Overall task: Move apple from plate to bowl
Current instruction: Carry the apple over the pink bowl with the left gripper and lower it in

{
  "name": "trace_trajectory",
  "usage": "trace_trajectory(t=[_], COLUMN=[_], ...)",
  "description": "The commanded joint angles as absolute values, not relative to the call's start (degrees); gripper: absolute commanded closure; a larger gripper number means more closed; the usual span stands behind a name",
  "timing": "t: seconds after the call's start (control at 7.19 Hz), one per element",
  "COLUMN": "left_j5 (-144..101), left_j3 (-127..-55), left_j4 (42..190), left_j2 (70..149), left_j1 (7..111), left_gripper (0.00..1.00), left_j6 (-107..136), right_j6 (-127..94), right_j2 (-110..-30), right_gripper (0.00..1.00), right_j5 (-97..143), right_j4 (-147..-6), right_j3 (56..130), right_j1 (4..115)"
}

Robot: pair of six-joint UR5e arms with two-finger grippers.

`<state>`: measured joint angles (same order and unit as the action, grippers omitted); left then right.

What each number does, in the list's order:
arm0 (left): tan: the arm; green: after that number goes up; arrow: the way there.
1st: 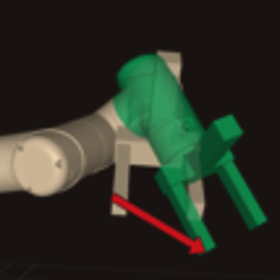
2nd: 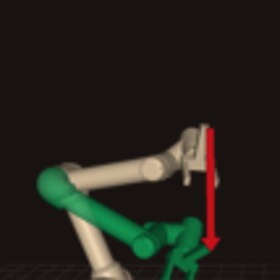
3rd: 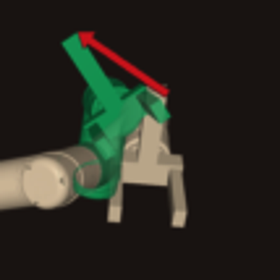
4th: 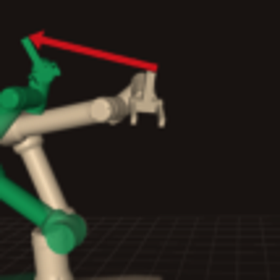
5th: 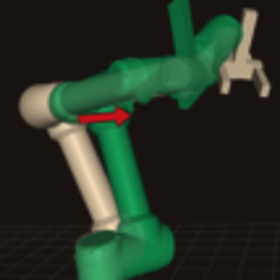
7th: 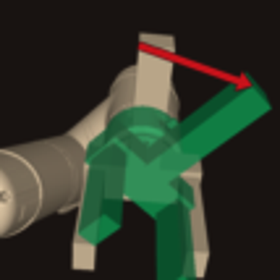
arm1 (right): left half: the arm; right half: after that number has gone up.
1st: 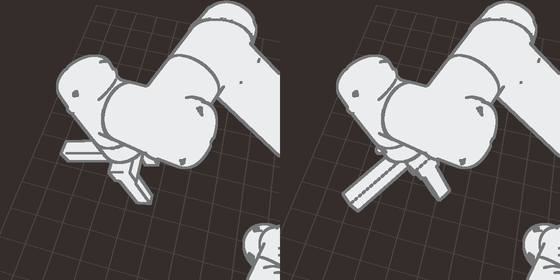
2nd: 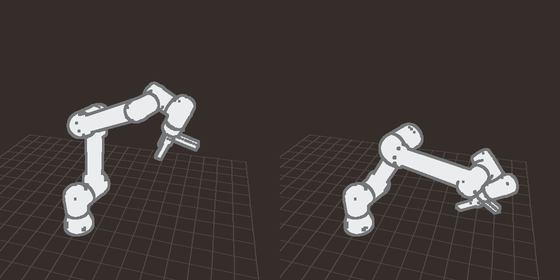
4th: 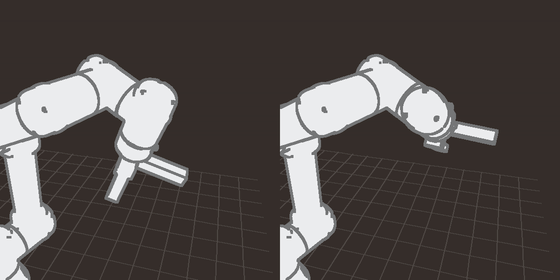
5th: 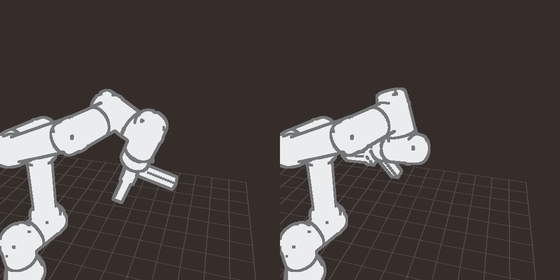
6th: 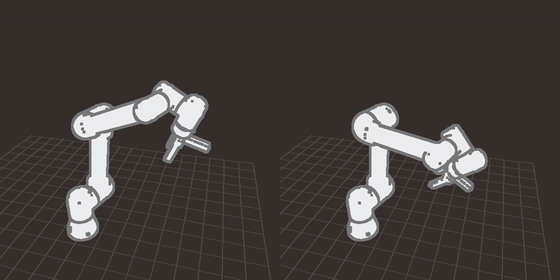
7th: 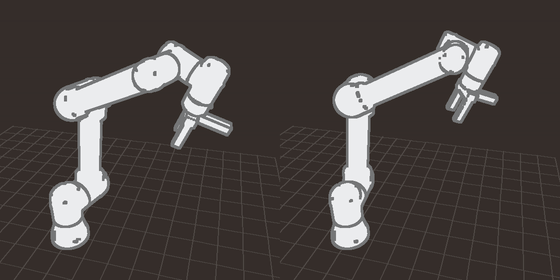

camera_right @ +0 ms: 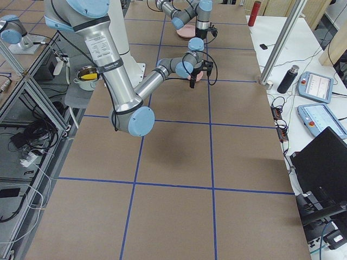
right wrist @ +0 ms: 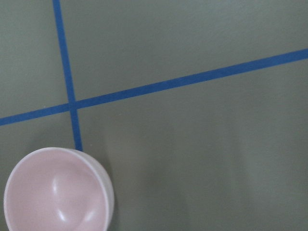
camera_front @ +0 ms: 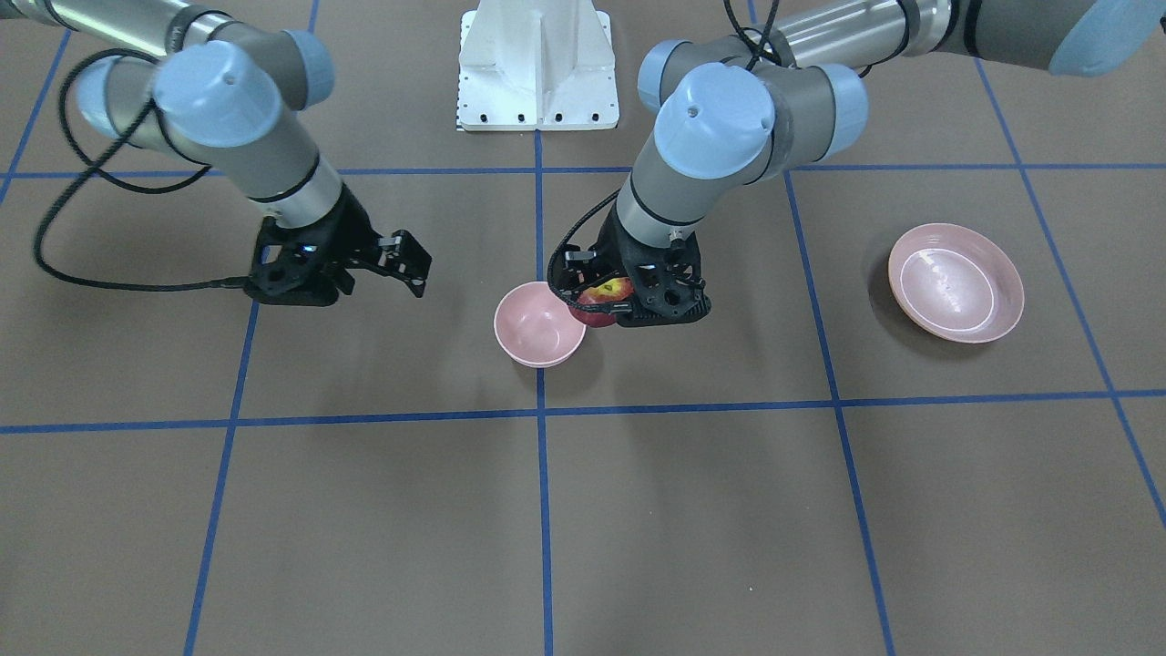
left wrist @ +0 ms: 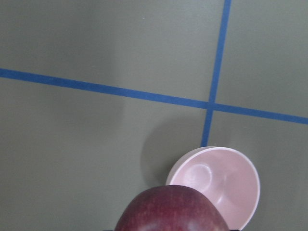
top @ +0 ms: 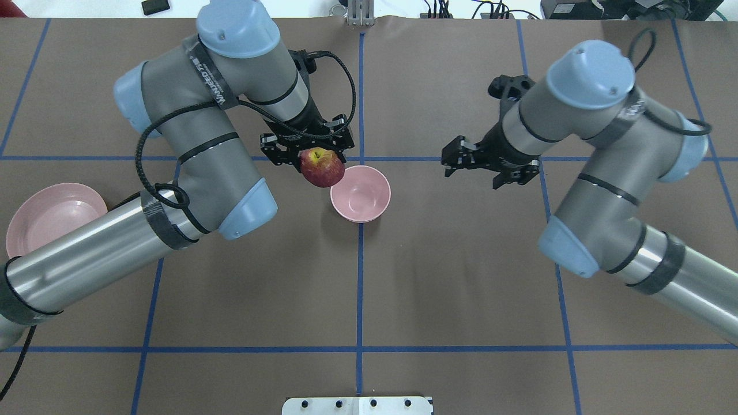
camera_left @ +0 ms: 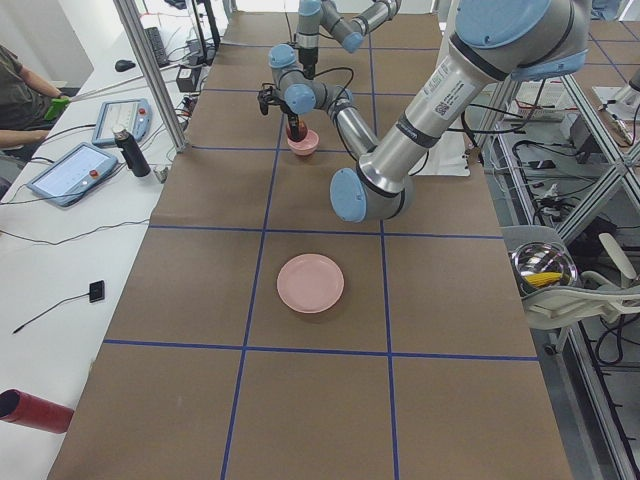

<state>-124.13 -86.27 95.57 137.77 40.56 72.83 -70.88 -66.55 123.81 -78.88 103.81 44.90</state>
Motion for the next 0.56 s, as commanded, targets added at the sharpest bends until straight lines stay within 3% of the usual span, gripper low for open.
trace_trajectory(t=[0.0,0.28,0.42], left_j5=[-121.6,-119.3,-118.3], left_j3=[-79.9,-76.9,-75.4], left_j4=[101.4,103.8,105.5], left_j2=[141.0,142.5,142.5], left_j1=[38.2,37.3,36.9], left_gripper=[1.00,1.00,0.93], left_j6=[75.0,75.3,75.3], right_j6=[-62.8,-62.8,-62.7], right_j2=[-73.0,-72.9,-72.9], right_gripper=[0.00,0.00,0.00], right_j5=[126.6,126.4,126.0], right_j4=[-78.7,-78.7,-78.7], right_j3=[106.3,106.1,105.9], right_j1=[48.6,48.5,48.4])
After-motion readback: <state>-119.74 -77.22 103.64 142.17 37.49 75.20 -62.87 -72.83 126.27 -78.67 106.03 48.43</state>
